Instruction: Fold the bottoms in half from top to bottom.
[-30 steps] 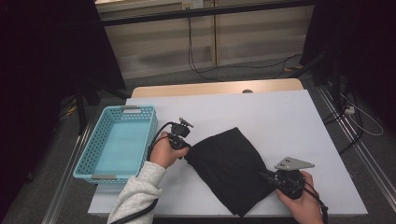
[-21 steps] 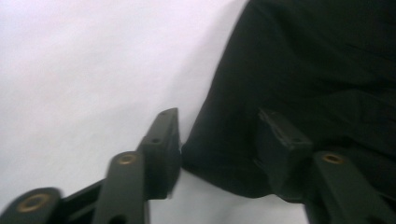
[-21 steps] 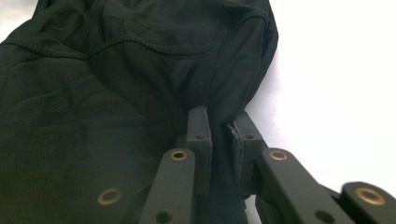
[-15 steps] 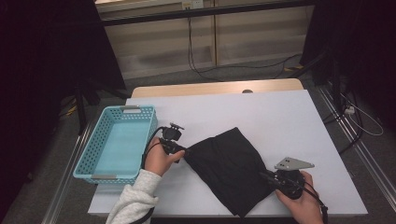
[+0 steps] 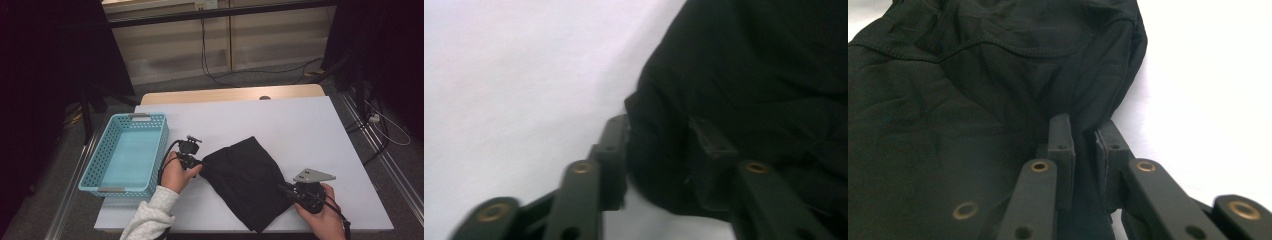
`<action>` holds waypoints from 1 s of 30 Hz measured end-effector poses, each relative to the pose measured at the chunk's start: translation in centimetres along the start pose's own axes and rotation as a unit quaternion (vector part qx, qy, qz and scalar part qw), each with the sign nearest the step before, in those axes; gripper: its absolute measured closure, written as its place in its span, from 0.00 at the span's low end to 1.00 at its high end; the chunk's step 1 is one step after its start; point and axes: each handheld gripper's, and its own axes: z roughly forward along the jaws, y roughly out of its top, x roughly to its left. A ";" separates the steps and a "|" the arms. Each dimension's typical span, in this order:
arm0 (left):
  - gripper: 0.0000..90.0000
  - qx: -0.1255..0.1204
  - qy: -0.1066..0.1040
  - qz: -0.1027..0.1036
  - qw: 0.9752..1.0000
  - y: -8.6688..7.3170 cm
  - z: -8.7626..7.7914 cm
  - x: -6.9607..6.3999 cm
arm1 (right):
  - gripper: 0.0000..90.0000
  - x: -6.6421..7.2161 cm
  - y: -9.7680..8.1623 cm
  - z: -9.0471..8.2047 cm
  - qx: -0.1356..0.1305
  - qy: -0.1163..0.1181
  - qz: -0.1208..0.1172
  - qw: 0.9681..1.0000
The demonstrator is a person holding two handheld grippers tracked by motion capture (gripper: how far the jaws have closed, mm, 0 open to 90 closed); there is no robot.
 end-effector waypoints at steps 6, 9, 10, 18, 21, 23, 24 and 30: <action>0.89 0.003 -0.009 -0.011 1.000 0.4 0.3 -0.1 | 0.89 0.0 0.0 0.0 -0.001 -0.001 0.001 1.000; 0.91 0.008 -0.007 -0.009 1.000 0.6 0.2 -0.3 | 0.89 0.0 0.0 0.0 -0.002 -0.001 0.000 1.000; 0.92 0.011 -0.007 -0.012 1.000 0.7 0.2 -0.2 | 0.89 0.0 0.0 0.0 -0.002 -0.001 0.001 1.000; 0.94 0.016 -0.011 -0.015 1.000 1.6 -1.2 0.1 | 0.89 0.0 0.0 0.0 -0.003 0.002 0.001 1.000; 0.95 0.022 -0.013 -0.017 1.000 2.0 -1.7 0.3 | 0.89 0.1 0.0 0.0 -0.005 0.000 -0.002 1.000; 0.95 0.020 -0.013 -0.020 1.000 2.2 -2.0 0.5 | 0.89 0.3 0.0 0.0 -0.006 0.004 -0.002 1.000; 0.95 0.021 -0.013 -0.022 0.999 2.3 -2.1 0.6 | 0.89 0.5 0.0 0.1 -0.006 0.005 -0.004 1.000; 0.92 0.022 -0.010 -0.023 0.999 2.0 -1.8 0.8 | 0.89 0.8 0.1 0.3 -0.006 0.009 -0.010 1.000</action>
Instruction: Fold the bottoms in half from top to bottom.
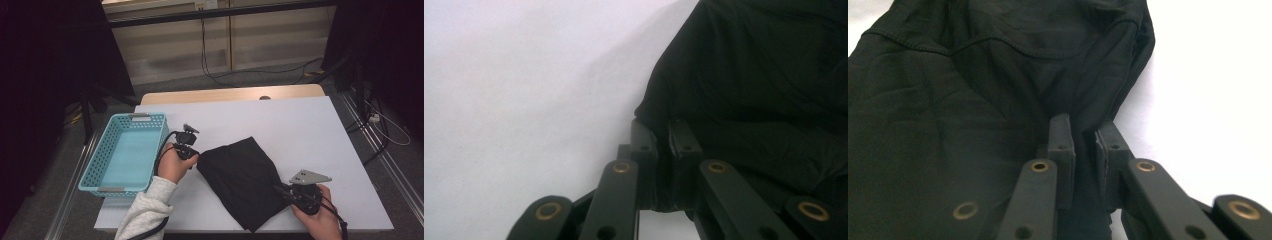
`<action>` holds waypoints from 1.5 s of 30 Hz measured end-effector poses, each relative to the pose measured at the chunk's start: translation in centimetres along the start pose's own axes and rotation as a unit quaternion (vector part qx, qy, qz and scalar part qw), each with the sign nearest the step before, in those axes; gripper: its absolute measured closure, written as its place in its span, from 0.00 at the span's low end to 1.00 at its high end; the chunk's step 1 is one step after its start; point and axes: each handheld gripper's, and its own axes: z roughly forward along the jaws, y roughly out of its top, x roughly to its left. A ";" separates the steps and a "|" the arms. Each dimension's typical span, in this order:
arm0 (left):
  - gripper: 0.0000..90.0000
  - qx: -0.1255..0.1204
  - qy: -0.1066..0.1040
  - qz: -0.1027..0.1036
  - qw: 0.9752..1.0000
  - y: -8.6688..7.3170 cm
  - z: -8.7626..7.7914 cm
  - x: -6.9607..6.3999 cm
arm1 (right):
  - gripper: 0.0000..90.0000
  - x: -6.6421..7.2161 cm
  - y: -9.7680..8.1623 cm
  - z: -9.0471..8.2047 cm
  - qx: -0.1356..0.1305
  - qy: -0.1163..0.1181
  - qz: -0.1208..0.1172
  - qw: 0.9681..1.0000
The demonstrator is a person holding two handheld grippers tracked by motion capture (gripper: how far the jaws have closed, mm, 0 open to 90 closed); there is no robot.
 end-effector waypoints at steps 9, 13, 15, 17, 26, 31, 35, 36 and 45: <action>0.57 -0.023 0.032 0.005 0.999 -0.2 0.6 1.0 | 0.89 -0.1 0.0 0.0 0.000 0.002 0.000 1.000; 0.51 -0.019 0.037 0.015 0.999 -0.4 1.8 0.9 | 0.89 -0.1 0.0 0.0 0.001 0.003 0.000 1.000; 0.50 -0.021 0.045 0.019 0.999 -0.5 2.0 0.6 | 0.89 -0.1 0.0 0.0 0.000 0.003 0.000 1.000; 0.50 -0.019 0.051 0.025 0.998 -0.6 2.1 0.2 | 0.89 -0.1 -0.1 0.0 0.000 0.003 0.000 1.000; 0.83 -0.006 0.032 0.035 0.999 -0.8 2.3 -1.1 | 0.90 0.0 0.0 0.1 -0.001 0.003 0.000 1.000; 0.92 0.021 0.029 0.033 0.999 -0.3 2.2 -1.5 | 0.90 0.2 0.0 0.1 -0.001 -0.002 -0.001 1.000; 0.93 0.039 0.032 0.026 0.998 0.3 1.5 -1.2 | 0.90 0.1 0.1 0.0 -0.003 -0.006 0.004 1.000; 0.94 0.042 0.032 0.026 0.998 0.5 1.3 -1.0 | 0.90 0.1 0.2 0.0 -0.004 -0.006 0.007 1.000; 0.95 0.057 0.040 0.022 0.997 2.5 -1.3 -0.6 | 0.90 0.8 0.8 -0.2 -0.022 -0.002 0.010 1.000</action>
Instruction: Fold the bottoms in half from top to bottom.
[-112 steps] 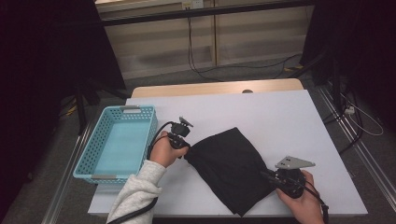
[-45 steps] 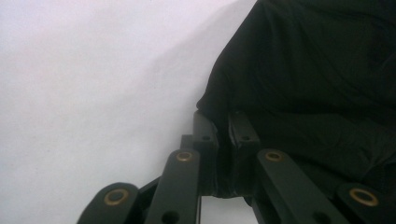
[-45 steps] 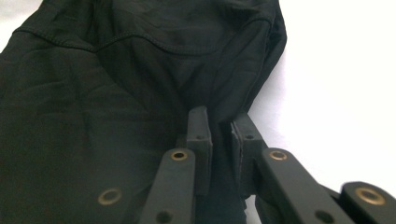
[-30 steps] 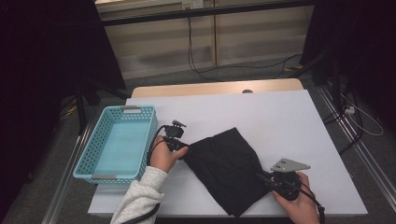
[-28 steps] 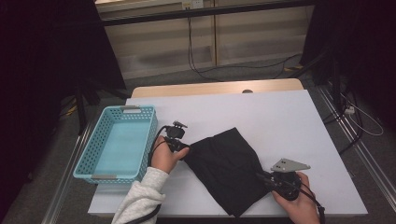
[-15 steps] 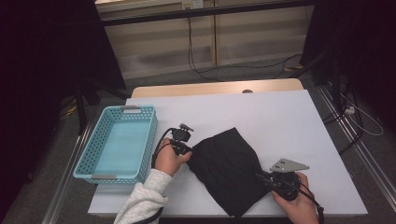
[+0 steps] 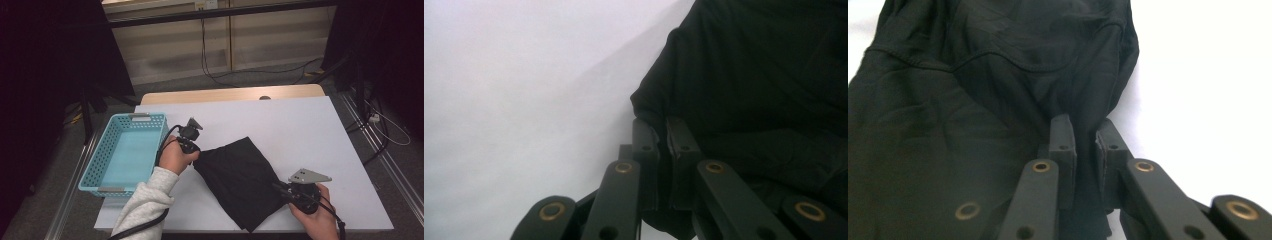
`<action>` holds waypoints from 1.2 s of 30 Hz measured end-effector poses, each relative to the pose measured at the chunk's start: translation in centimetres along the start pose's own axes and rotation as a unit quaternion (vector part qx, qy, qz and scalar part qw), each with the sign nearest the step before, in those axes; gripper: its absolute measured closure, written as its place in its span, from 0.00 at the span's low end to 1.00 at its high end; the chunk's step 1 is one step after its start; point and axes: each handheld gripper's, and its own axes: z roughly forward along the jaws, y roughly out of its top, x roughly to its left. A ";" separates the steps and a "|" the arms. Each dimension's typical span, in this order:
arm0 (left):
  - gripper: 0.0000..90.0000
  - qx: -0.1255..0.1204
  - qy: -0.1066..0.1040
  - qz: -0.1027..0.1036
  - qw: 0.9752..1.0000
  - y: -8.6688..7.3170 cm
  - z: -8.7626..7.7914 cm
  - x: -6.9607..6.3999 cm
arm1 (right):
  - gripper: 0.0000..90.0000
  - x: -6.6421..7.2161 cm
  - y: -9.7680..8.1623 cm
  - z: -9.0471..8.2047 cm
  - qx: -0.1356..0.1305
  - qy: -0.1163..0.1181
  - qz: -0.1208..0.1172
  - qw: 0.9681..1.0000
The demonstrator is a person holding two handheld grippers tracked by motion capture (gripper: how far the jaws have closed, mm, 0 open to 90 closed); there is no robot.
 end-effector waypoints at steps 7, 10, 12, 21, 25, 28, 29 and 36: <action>0.96 0.014 -0.004 -0.003 1.000 0.7 -1.6 0.9 | 0.91 0.3 0.6 0.0 -0.014 0.003 0.002 1.000; 0.96 0.016 -0.009 -0.005 1.000 1.0 -2.1 1.1 | 0.91 0.4 0.8 0.1 -0.017 0.003 0.001 1.000; 0.96 0.022 -0.010 -0.004 1.000 1.1 -2.2 1.2 | 0.91 0.5 1.0 0.2 -0.018 0.005 0.001 1.000; 0.96 0.017 -0.013 -0.006 1.000 0.3 -1.1 1.9 | 0.91 0.7 0.6 0.6 -0.008 0.006 -0.007 1.000; 0.95 0.004 -0.014 -0.010 1.000 -0.2 -0.3 2.2 | 0.90 0.9 0.4 0.8 -0.001 0.008 -0.015 1.000; 0.92 -0.009 -0.009 -0.009 1.000 -0.6 0.1 2.5 | 0.90 1.1 0.4 0.9 0.000 0.009 -0.018 1.000; 0.89 -0.011 -0.005 -0.009 1.000 -0.7 0.2 2.6 | 0.90 1.1 0.4 0.9 0.000 0.009 -0.019 1.000; 0.69 -0.020 0.000 -0.014 1.000 -1.7 0.8 3.6 | 0.90 1.0 0.2 0.9 0.004 0.010 -0.021 1.000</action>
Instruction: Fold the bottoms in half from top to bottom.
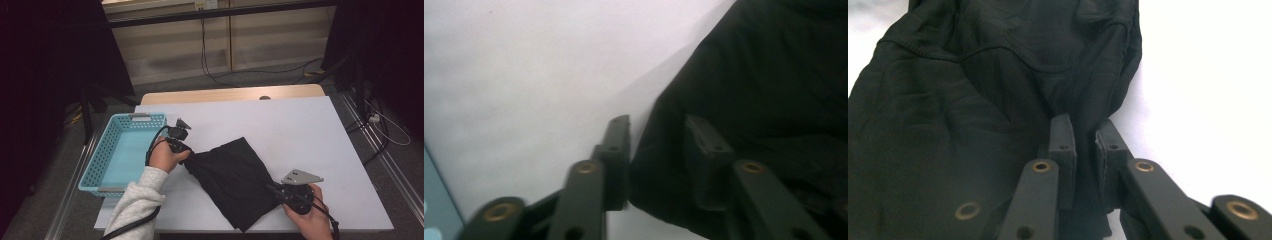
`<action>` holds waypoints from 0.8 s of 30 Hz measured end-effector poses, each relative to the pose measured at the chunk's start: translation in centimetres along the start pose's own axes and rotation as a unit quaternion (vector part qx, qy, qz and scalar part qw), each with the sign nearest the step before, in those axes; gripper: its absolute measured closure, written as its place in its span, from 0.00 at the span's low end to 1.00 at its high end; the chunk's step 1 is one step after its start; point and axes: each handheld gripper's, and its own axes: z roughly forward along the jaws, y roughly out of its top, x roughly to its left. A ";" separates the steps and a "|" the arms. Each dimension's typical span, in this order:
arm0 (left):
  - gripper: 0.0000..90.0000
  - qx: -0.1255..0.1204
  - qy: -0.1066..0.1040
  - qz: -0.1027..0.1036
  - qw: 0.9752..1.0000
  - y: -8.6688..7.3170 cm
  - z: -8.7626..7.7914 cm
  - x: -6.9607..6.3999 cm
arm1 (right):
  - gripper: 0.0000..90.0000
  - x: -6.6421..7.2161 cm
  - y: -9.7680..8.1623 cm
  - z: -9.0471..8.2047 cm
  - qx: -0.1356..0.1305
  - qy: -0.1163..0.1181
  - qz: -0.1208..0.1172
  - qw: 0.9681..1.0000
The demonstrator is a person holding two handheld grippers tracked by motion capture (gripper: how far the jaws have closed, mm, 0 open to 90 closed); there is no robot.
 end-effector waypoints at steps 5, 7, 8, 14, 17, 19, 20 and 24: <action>0.51 -0.011 0.003 0.005 1.000 -0.8 0.4 0.5 | 0.90 0.0 -0.1 0.0 0.003 0.002 -0.001 1.000; 0.46 -0.017 0.004 0.003 1.000 -1.1 0.7 0.7 | 0.90 0.0 -0.1 0.0 0.003 0.002 -0.002 1.000; 0.44 -0.019 0.003 0.006 1.000 -1.2 0.9 0.7 | 0.90 0.0 -0.1 0.0 0.003 0.002 -0.003 1.000; 0.42 -0.020 -0.009 0.009 1.000 -2.1 1.4 0.3 | 0.90 0.0 -0.2 0.1 0.005 0.002 -0.003 1.000; 0.43 -0.026 -0.011 0.011 1.000 -2.5 1.5 -0.2 | 0.90 0.0 -0.2 0.1 0.005 0.002 -0.004 1.000; 0.46 -0.029 -0.004 0.015 0.999 -2.7 1.6 -0.8 | 0.90 0.0 -0.2 0.1 0.006 0.003 -0.004 1.000; 0.49 -0.030 -0.003 0.017 0.999 -2.8 1.6 -1.1 | 0.90 0.0 -0.2 0.2 0.007 0.003 -0.005 1.000; 0.58 -0.035 -0.003 0.028 0.999 -3.0 1.8 -2.0 | 0.90 0.1 -0.2 0.2 0.008 0.002 -0.007 1.000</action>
